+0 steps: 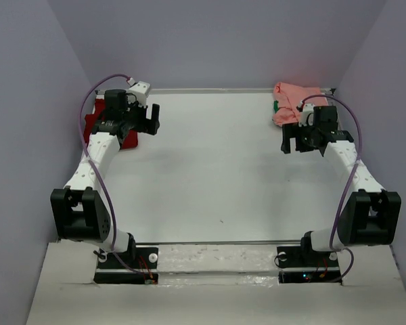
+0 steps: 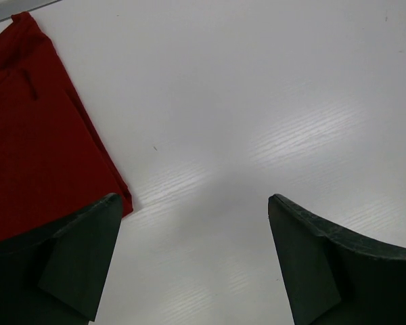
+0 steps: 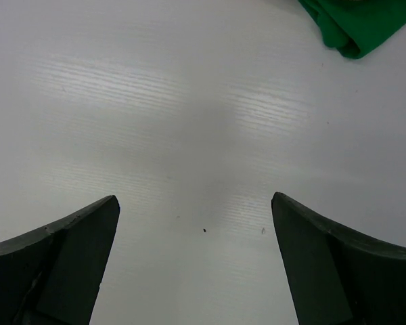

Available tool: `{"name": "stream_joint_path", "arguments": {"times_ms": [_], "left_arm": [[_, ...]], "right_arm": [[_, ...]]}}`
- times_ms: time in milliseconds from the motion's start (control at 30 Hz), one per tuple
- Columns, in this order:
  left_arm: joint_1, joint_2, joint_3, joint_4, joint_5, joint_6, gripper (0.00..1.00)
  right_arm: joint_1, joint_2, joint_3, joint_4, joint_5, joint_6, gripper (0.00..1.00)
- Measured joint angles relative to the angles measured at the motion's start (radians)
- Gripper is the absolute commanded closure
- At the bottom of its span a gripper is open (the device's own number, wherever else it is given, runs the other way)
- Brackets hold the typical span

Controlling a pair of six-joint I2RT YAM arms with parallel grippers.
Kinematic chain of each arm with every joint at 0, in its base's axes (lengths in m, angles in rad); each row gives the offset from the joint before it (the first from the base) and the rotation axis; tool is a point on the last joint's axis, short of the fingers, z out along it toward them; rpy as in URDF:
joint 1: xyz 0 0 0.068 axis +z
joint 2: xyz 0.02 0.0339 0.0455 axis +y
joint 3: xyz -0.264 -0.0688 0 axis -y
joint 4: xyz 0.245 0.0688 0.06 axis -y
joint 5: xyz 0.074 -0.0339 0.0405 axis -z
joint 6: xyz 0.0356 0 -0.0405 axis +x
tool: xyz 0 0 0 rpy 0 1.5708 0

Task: Fold and stack the t-shirts
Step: Grab crumpled tshirt from bin with the right arm

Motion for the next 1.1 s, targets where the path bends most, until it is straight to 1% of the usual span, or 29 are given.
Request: {"name": "stream_joint_path", "arguments": {"times_ms": [133, 233, 567, 733, 900, 1100], "left_arm": [[0.000, -0.004, -0.013, 0.003, 0.019, 0.001, 0.01], [0.000, -0.023, -0.042, 0.014, 0.017, 0.001, 0.01], [0.000, -0.054, -0.070, 0.038, -0.051, -0.001, 0.01], [0.000, -0.051, -0.070, 0.042, -0.074, -0.005, 0.01], [0.000, -0.044, -0.070, 0.045, -0.085, -0.011, 0.01], [0.000, -0.045, -0.074, 0.077, -0.100, -0.016, 0.01]], "right_arm": [[0.000, -0.018, -0.028, 0.017, 0.039, -0.017, 0.00], [0.000, -0.026, -0.043, 0.038, 0.098, -0.031, 0.00], [0.000, -0.040, -0.108, 0.067, 0.220, -0.084, 0.00], [0.000, -0.118, -0.108, 0.079, 0.340, -0.136, 0.00], [0.000, -0.185, -0.108, 0.117, 0.417, -0.157, 0.00], [0.000, -0.157, -0.106, 0.128, 0.462, -0.151, 0.00]]}}
